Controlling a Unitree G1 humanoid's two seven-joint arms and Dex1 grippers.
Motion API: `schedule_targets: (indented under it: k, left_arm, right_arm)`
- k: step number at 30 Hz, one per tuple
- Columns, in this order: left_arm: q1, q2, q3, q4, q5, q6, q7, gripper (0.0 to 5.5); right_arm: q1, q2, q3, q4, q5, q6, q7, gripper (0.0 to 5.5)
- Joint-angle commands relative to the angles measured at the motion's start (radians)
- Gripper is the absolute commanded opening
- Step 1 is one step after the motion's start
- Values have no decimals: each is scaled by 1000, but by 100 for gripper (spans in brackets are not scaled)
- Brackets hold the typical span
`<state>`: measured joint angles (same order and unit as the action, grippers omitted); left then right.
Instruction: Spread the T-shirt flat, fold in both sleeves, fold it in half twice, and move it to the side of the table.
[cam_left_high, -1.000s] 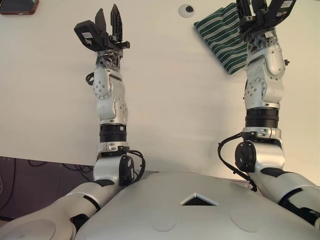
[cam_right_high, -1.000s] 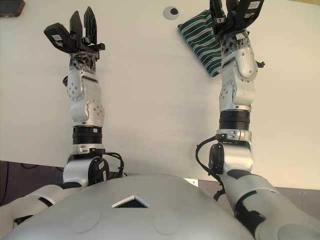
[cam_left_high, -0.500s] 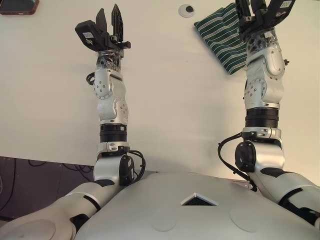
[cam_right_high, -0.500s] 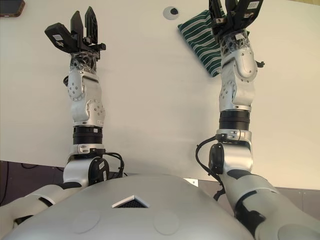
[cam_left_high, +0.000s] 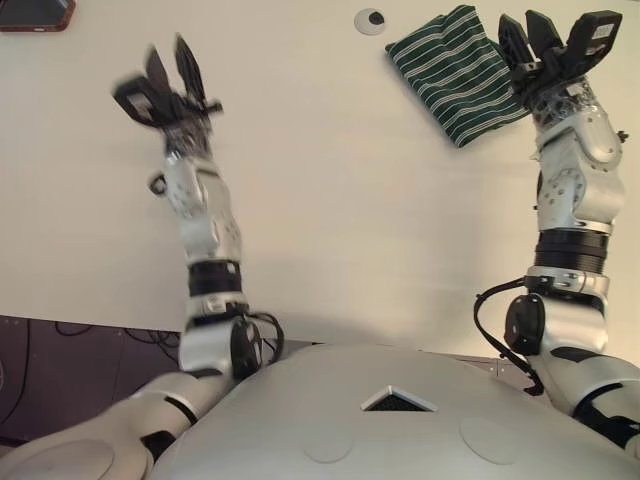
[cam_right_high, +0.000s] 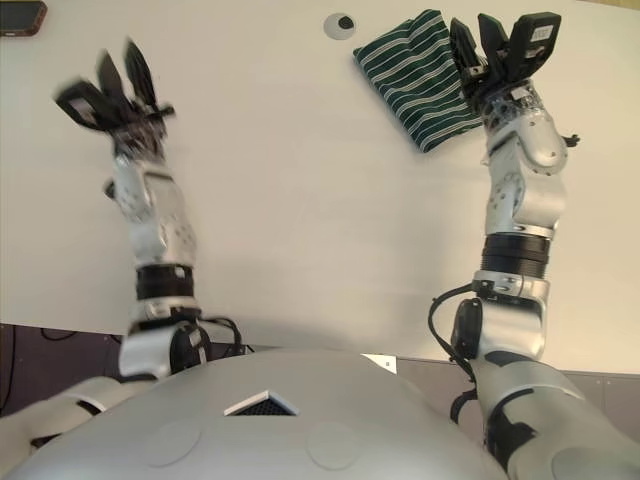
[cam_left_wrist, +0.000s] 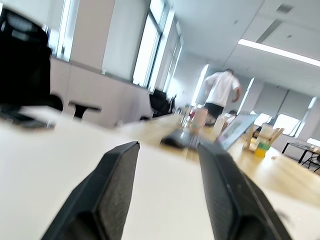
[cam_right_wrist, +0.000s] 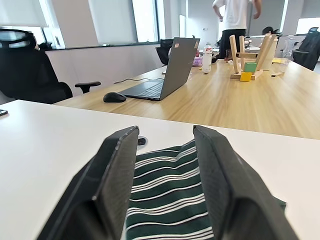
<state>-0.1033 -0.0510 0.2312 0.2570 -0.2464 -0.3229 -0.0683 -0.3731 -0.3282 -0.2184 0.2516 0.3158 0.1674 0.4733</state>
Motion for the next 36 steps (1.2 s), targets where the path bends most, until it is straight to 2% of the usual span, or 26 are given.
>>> schedule_targets:
  k: [1, 4, 9, 13, 19, 36]
  left_arm:
    - [25, 52, 26, -64, -24, 63, -9, 211]
    - [-56, 114, 30, -24, -40, 113, -49, 211]
    - [-218, 185, -27, 52, -48, 216, -167, 211]
    - [-335, 188, -58, 137, -45, 250, -230, 211]
    - [-430, 182, -66, 220, -38, 230, -265, 211]
    - [-394, 175, -41, 206, -42, 228, -256, 211]
  right_arm:
    - [23, 53, 53, -105, -1, 31, -35, 199]
    - [80, 93, 56, -173, -3, 11, -86, 199]
    - [174, 191, 20, -231, -8, -84, -221, 199]
    - [250, 254, 16, -225, -19, -170, -278, 199]
    - [200, 263, -5, -156, -9, -250, -303, 199]
    - [193, 242, 22, -144, 1, -257, -295, 199]
